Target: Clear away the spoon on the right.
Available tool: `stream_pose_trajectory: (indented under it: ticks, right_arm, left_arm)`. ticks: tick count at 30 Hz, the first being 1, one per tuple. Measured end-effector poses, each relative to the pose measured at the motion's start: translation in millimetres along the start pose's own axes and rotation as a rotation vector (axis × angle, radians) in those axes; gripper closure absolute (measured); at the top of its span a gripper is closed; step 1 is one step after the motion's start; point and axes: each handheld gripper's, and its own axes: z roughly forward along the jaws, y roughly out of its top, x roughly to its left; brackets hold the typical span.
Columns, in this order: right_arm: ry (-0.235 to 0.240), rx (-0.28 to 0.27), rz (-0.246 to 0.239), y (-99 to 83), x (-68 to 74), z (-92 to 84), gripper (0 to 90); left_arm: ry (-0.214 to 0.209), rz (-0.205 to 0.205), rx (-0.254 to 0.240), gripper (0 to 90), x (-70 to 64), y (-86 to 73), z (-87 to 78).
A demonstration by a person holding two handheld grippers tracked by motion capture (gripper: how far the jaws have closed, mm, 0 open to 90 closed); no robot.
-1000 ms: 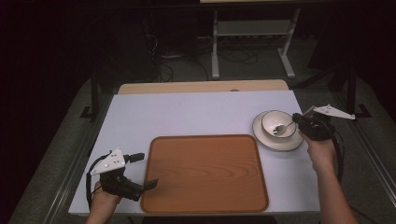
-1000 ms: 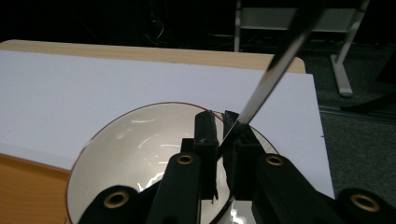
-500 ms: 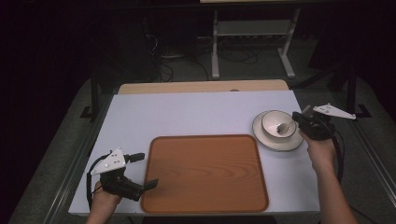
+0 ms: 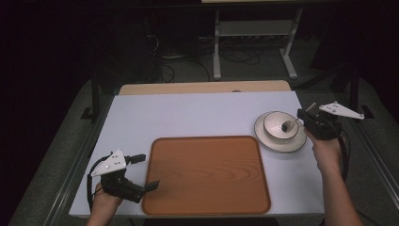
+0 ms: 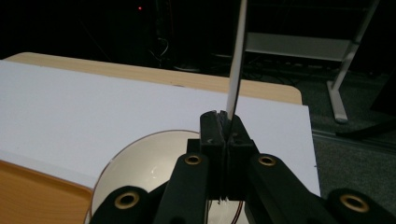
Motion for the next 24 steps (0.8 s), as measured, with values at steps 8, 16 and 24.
stream_pose_trajectory:
  ticks: [8,16,24]
  right_arm:
    - [0.004,-0.021,-0.027,8.6,3.4,-9.2,88.1]
    - [0.033,-0.031,-0.051,17.8,10.2,-17.6,88.1]
    - [0.092,0.005,-0.092,25.8,20.9,-22.2,88.1]
  left_arm:
    - [-0.001,0.002,0.000,0.0,-0.1,0.0,0.0]
    - [-0.003,0.001,-0.001,0.0,-0.4,0.1,0.2]
    - [-0.002,0.000,-0.002,0.0,-0.5,0.1,0.0]
